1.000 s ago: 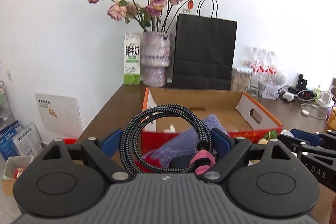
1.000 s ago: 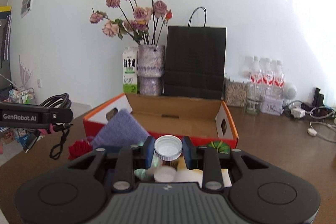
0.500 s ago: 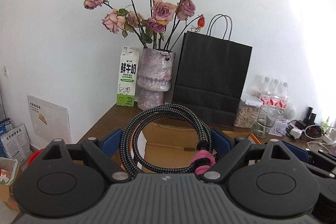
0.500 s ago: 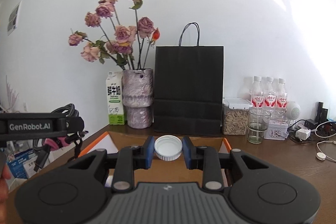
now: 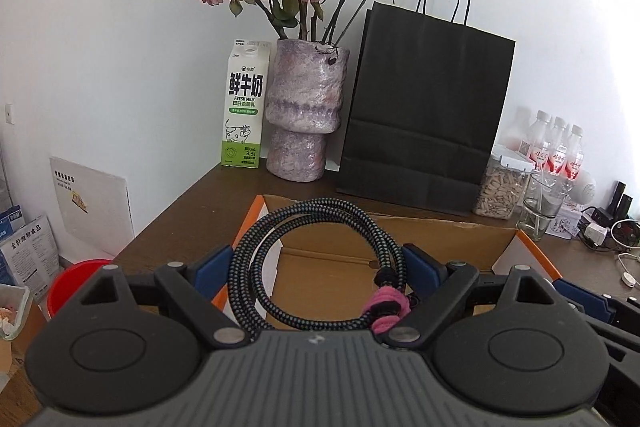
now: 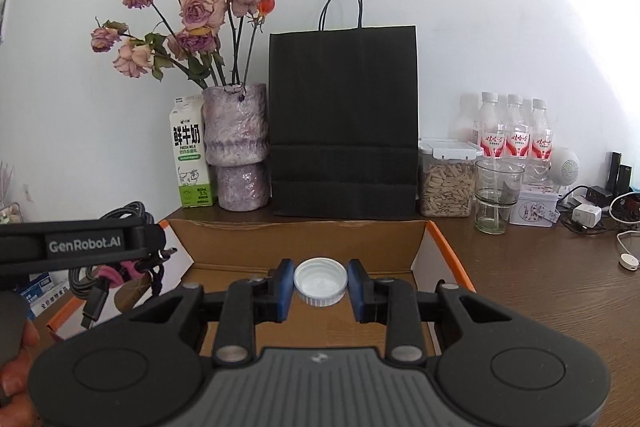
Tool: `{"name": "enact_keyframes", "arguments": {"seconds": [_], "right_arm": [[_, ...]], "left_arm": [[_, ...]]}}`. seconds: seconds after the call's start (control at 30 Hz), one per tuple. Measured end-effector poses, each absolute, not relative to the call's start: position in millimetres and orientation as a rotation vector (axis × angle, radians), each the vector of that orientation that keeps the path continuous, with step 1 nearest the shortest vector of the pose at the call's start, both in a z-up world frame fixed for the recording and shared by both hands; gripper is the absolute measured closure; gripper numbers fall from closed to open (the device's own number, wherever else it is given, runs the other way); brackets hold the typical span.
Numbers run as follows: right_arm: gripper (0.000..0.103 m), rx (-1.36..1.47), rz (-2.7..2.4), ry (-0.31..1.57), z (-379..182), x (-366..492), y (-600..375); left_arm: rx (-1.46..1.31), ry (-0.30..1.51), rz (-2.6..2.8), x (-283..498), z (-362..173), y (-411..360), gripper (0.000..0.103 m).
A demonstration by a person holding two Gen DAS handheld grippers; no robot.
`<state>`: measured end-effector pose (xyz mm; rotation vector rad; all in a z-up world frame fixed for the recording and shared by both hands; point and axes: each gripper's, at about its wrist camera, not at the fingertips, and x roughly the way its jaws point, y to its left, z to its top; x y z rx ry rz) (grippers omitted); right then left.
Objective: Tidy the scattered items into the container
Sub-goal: 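Carry cable and small cap into the box and open both tools, then withdraw both tools from the box back toward the table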
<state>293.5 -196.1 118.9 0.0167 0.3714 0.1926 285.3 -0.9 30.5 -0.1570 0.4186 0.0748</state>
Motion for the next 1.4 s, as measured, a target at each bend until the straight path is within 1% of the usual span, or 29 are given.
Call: {"name": "enact_keyframes", "arguments": {"seconds": [0.2,0.3,0.37,0.4,0.43,0.7,1.2,1.4], "right_arm": [[0.076,0.019,0.181,0.392,115,295,-197],[0.074,0.021,0.168,0.393,115,294,-197],[0.047,0.026,0.152,0.401,113,294,-198],[0.015,0.029,0.145,0.404,112,294,-199],[0.000,0.031,0.139,0.398,112,293,-199],[0.000,0.024,0.131,0.379,116,286,-199],[0.000,0.019,0.130,0.372,118,283,-198],[0.000,0.017,0.136,0.360,122,278,-198]], "left_arm": [[-0.142,0.437,0.075,288,26,-4,0.013],[-0.130,0.449,0.080,288,25,-6,0.011],[-0.132,0.445,0.083,287,25,-6,0.004],[-0.135,0.436,0.083,285,25,-5,0.000],[-0.139,0.422,0.083,283,26,-5,0.000],[-0.138,0.459,0.111,284,27,-4,0.000],[-0.130,0.449,0.115,280,30,-6,0.000],[-0.144,0.417,0.127,272,36,-4,0.000]]}}
